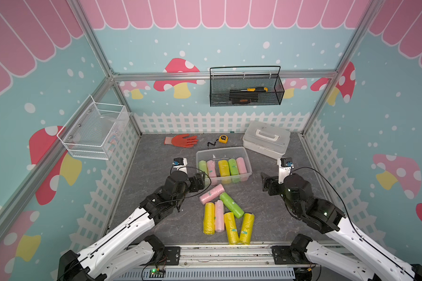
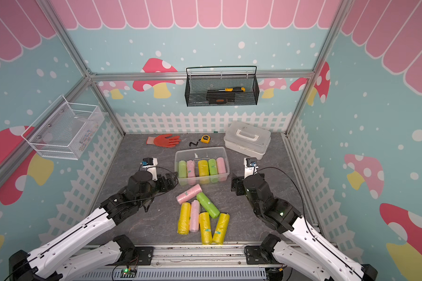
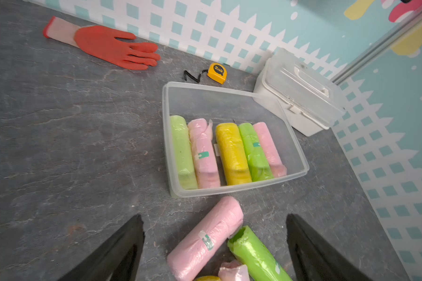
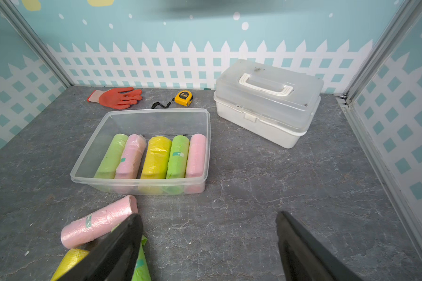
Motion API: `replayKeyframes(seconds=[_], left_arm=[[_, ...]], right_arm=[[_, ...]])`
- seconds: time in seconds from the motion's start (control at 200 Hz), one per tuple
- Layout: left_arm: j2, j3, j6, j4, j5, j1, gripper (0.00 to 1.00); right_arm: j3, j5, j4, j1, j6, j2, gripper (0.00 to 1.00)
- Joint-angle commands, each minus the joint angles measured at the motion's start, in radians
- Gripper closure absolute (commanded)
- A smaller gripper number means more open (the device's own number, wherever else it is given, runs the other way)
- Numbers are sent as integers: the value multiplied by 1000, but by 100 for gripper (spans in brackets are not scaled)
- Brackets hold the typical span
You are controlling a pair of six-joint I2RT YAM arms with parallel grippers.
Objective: Put the roll of trash bags into the storage box
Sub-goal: Pick up the roll of trash bags from the center of the board.
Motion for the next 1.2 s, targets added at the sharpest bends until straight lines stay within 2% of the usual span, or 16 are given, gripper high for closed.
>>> replayKeyframes(seconds=[0.0,0.155,0.28,0.49,0.61,0.961,1.196], left_arm=[[32,51,-30,-31,102,-51,9],[120,103,-8,-30,51,-208,10],[277,205,39,-64,90,-292,10],[599,408,64,-194,195,-374,16],[722,501,74,-290,241,-393,19],[882,599,150,-399,328,-461,23],[903,630,164,-426,335,-499,24]], right_arm=[[-35,82,39,-2,-16,-79,9],[-86,116,81,-2,-32,-161,7],[-84,130,81,-2,-37,-167,6],[-80,138,80,-2,-42,-152,6],[-77,143,79,-2,-44,-150,6],[-76,149,80,-2,-44,-136,5],[-74,146,80,-2,-43,-120,5]])
